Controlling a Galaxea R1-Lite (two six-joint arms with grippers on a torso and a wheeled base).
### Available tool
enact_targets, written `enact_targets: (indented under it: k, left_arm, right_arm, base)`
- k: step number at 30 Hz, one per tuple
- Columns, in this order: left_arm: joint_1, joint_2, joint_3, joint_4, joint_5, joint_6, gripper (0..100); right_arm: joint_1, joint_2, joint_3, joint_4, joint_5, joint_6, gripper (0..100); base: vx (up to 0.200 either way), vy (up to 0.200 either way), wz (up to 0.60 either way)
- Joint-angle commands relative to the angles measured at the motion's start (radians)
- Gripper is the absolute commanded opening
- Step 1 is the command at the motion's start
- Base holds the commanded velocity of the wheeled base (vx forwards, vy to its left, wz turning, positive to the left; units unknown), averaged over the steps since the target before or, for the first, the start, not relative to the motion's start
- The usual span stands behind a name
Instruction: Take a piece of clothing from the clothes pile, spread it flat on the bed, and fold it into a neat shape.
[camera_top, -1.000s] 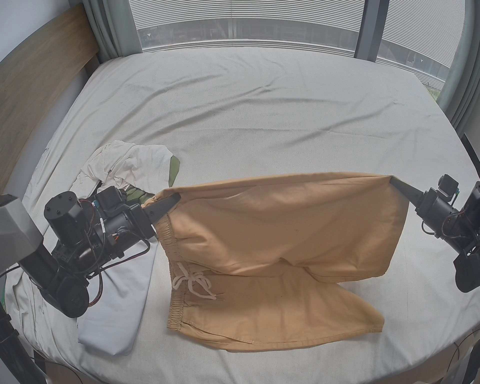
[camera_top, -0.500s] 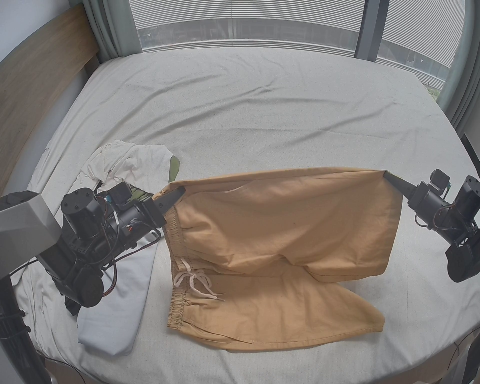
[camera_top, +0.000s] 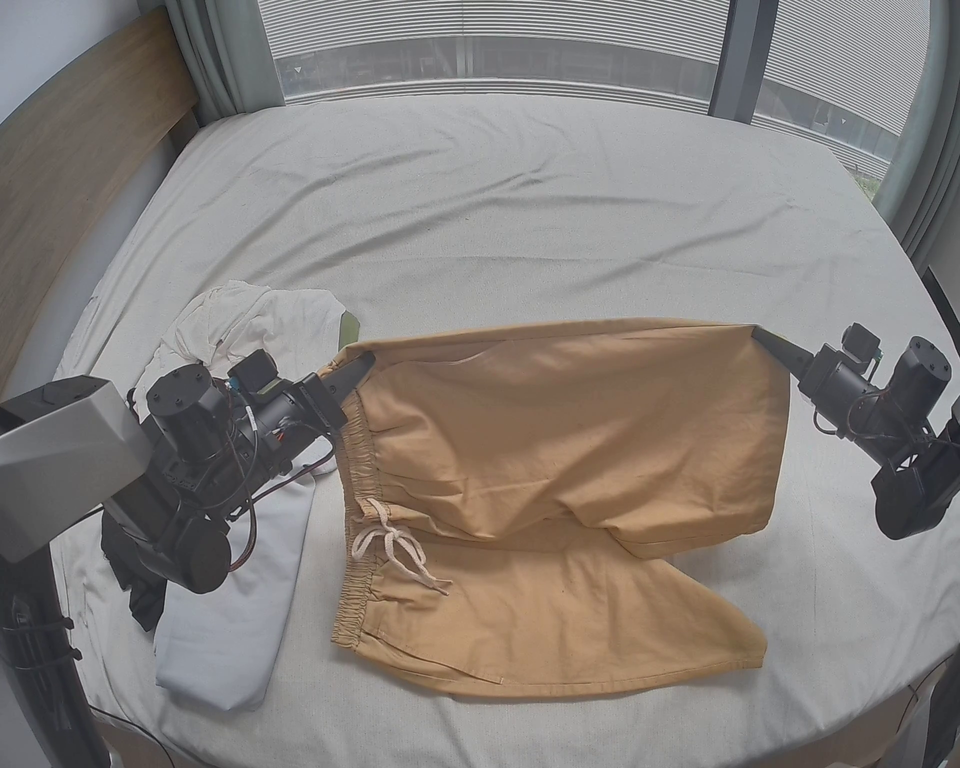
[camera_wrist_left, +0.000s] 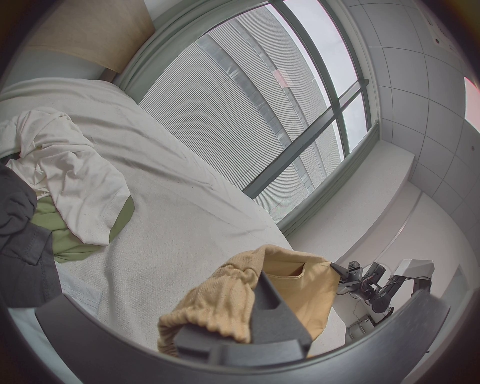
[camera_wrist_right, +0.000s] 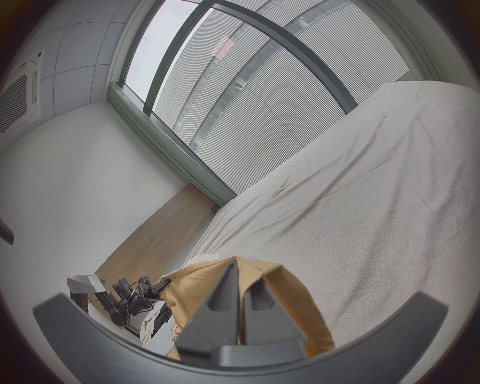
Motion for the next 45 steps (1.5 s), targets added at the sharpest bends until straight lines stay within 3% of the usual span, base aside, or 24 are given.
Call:
enact_targets:
  k: [1, 7, 25, 26, 36, 45]
  left_arm:
    - [0.000, 0.037, -0.022, -0.002, 0.001, 0.000, 0]
    - [0.003, 0.101, -0.114, -0.001, 0.047, -0.023, 0]
    - [0.012, 0.156, -0.191, 0.001, 0.042, -0.044, 0]
    - [0.012, 0.159, -0.195, 0.001, 0.044, -0.044, 100]
    - [0.015, 0.184, -0.252, 0.050, 0.053, -0.093, 100]
    - [0.020, 0.117, -0.125, 0.077, 0.058, -0.092, 100]
  right_arm:
    - [-0.001, 0.035, -0.031, 0.010, 0.001, 0.002, 0]
    - [-0.002, 0.091, -0.091, 0.014, 0.001, 0.002, 0]
    - [-0.008, 0.161, -0.154, 0.014, 0.001, 0.002, 0]
    - [-0.010, 0.161, -0.156, 0.014, 0.001, 0.002, 100]
    - [-0.012, 0.186, -0.131, -0.021, -0.012, 0.002, 100]
    - [-0.012, 0.115, 0.071, -0.053, -0.012, -0.033, 100]
  base:
    - [0.000, 0.000, 0.00]
    - [0.000, 0.000, 0.00]
    - [0.000, 0.000, 0.00]
    - [0.000, 0.000, 0.00]
    - [0.000, 0.000, 0.00]
    - [0.000, 0.000, 0.00]
